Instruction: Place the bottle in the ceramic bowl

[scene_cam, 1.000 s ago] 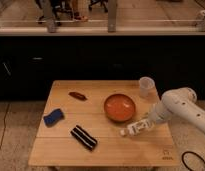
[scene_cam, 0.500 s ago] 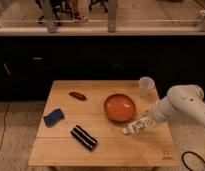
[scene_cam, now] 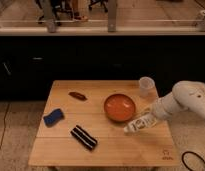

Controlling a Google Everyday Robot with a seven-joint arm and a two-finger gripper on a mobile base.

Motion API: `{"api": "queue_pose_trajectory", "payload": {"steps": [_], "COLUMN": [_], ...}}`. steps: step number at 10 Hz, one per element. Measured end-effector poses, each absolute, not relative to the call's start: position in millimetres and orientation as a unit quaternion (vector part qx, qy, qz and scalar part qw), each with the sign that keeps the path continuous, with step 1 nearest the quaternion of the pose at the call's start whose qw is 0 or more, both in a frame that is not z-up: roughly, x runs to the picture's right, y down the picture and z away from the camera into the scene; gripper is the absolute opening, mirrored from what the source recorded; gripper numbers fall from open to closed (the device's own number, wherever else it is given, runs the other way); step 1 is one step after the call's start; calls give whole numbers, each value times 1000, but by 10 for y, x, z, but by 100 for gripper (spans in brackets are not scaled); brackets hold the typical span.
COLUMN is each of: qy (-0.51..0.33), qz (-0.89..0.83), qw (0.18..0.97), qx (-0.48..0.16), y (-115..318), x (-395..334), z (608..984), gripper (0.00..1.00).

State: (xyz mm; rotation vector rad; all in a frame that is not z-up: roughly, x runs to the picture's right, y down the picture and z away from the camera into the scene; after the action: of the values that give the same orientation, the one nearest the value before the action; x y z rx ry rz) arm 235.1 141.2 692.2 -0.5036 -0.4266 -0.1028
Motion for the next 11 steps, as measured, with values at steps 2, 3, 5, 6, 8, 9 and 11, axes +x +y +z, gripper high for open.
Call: {"api": "queue_pose_trajectory", "payload": {"steps": [2, 3, 5, 6, 8, 9, 11], "qy": [-224, -231, -242, -248, -254, -257, -260], "qz": [-50, -50, -52, -54, -55, -56, -57], "qw": [941, 939, 936, 935, 933, 933, 933], "qx": [-248, -250, -250, -250, -248, -247, -240], "y": [1393, 1386, 1362, 1345, 1311, 1279, 1172], "x": [2321, 2298, 2244, 2202, 2149, 2128, 2108], "z": [6855, 6819, 6736, 6685, 6620, 6581, 6454], "gripper": [0, 0, 0, 0, 0, 0, 0]}}
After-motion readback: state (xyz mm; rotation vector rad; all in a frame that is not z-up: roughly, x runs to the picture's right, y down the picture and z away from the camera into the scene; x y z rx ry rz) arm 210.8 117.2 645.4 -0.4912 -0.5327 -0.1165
